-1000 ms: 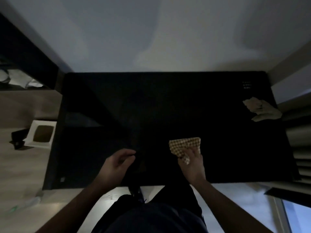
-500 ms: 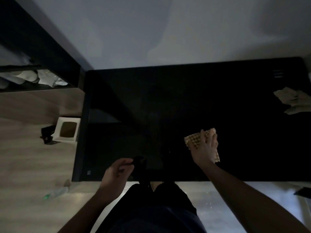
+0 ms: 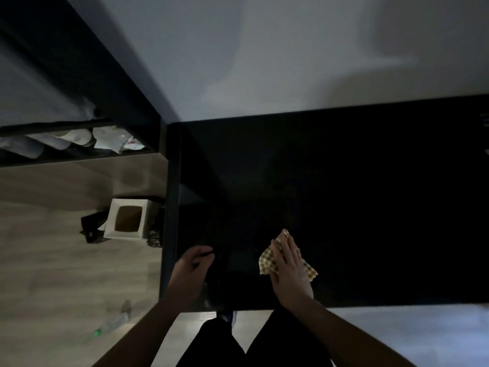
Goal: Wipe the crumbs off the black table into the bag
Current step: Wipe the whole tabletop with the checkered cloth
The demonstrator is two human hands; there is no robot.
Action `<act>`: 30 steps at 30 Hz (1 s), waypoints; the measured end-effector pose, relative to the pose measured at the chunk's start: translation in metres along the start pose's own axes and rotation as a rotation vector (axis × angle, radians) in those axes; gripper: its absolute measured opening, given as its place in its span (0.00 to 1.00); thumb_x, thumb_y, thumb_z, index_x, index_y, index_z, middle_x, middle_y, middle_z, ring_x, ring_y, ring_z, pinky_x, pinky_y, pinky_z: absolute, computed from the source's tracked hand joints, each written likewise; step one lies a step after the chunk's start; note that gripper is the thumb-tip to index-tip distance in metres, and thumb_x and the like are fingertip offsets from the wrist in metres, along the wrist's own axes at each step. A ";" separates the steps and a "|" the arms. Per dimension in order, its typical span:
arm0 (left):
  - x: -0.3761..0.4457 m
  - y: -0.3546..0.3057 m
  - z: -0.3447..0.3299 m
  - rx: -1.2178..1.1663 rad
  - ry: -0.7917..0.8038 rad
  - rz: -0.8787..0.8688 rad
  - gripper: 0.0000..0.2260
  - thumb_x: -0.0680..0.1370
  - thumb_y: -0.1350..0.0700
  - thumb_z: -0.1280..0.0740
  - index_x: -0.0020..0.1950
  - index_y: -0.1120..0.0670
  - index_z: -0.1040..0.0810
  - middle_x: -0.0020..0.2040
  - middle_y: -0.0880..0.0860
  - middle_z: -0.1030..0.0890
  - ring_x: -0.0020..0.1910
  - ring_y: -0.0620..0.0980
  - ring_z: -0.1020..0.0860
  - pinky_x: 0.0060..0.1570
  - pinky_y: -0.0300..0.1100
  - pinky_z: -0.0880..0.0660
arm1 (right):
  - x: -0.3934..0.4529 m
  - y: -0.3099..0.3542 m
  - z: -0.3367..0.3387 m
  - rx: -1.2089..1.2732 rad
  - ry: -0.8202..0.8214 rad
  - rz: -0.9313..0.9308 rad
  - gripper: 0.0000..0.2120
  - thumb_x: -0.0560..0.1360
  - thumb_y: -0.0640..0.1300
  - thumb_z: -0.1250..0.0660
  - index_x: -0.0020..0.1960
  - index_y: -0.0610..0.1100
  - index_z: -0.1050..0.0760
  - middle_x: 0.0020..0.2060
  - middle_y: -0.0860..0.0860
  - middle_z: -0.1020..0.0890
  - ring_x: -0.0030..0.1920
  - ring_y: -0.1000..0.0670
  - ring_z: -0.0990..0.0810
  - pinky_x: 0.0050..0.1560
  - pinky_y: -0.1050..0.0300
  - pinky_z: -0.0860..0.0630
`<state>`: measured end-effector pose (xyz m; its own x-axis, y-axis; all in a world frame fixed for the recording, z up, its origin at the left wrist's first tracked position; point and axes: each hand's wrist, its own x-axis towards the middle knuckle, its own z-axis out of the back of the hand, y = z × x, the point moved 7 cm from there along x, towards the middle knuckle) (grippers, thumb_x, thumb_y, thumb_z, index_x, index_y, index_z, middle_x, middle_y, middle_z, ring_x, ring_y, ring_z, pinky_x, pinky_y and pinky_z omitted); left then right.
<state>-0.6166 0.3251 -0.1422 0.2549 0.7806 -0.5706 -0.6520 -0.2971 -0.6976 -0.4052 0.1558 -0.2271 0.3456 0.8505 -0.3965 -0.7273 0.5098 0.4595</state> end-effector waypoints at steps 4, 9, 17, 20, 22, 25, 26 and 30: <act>0.032 0.027 0.037 0.043 0.004 -0.092 0.08 0.77 0.57 0.28 0.54 0.46 0.18 0.52 0.46 0.17 0.50 0.41 0.17 0.52 0.46 0.19 | 0.018 0.062 -0.024 -0.051 0.012 0.090 0.36 0.84 0.51 0.42 0.86 0.48 0.56 0.84 0.49 0.65 0.83 0.49 0.68 0.84 0.48 0.60; 0.055 0.058 0.065 0.139 0.020 -0.232 0.12 0.75 0.46 0.31 0.57 0.45 0.20 0.57 0.41 0.22 0.55 0.42 0.20 0.54 0.47 0.21 | 0.057 0.123 -0.049 -0.126 0.030 0.180 0.35 0.85 0.54 0.47 0.86 0.46 0.57 0.84 0.49 0.66 0.83 0.48 0.68 0.83 0.44 0.59; 0.098 0.056 0.074 0.260 -0.244 -0.317 0.18 0.75 0.46 0.37 0.62 0.50 0.21 0.62 0.47 0.29 0.62 0.49 0.32 0.64 0.50 0.30 | 0.153 0.148 -0.025 -0.164 -0.048 0.130 0.33 0.86 0.54 0.47 0.85 0.44 0.56 0.84 0.47 0.64 0.84 0.47 0.66 0.84 0.42 0.58; 0.108 0.053 0.067 0.221 -0.282 -0.318 0.20 0.75 0.47 0.37 0.64 0.51 0.21 0.66 0.48 0.29 0.65 0.52 0.33 0.67 0.51 0.32 | 0.129 0.152 -0.032 -0.159 -0.031 0.127 0.34 0.86 0.54 0.48 0.85 0.44 0.58 0.84 0.47 0.66 0.83 0.47 0.68 0.83 0.43 0.61; 0.106 0.055 0.063 0.212 -0.263 -0.335 0.21 0.76 0.48 0.37 0.68 0.51 0.23 0.69 0.48 0.30 0.68 0.52 0.34 0.69 0.51 0.33 | 0.093 0.155 -0.046 -0.140 0.012 0.155 0.35 0.84 0.52 0.47 0.85 0.45 0.59 0.84 0.48 0.66 0.83 0.47 0.67 0.84 0.43 0.60; 0.103 0.062 0.062 0.225 -0.224 -0.371 0.23 0.78 0.50 0.39 0.72 0.53 0.27 0.75 0.49 0.34 0.72 0.53 0.36 0.71 0.50 0.35 | 0.045 0.153 -0.069 -0.160 0.054 0.170 0.36 0.83 0.51 0.45 0.85 0.46 0.57 0.84 0.49 0.63 0.84 0.47 0.63 0.81 0.42 0.56; 0.102 0.064 0.062 0.255 -0.218 -0.383 0.23 0.79 0.50 0.40 0.74 0.53 0.28 0.77 0.49 0.36 0.73 0.53 0.37 0.71 0.50 0.35 | 0.038 0.151 -0.074 -0.172 0.066 0.175 0.36 0.83 0.52 0.44 0.86 0.46 0.56 0.85 0.49 0.61 0.85 0.47 0.61 0.81 0.42 0.54; 0.109 0.072 0.061 0.285 -0.218 -0.331 0.24 0.81 0.50 0.44 0.77 0.50 0.33 0.80 0.46 0.42 0.75 0.52 0.39 0.72 0.49 0.37 | 0.070 0.157 -0.068 -0.237 0.092 0.255 0.36 0.82 0.51 0.43 0.86 0.47 0.55 0.85 0.50 0.61 0.84 0.48 0.62 0.81 0.42 0.55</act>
<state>-0.6795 0.4225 -0.2280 0.3460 0.9137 -0.2133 -0.7386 0.1251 -0.6624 -0.5357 0.2863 -0.2364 0.0884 0.9256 -0.3681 -0.9044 0.2294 0.3598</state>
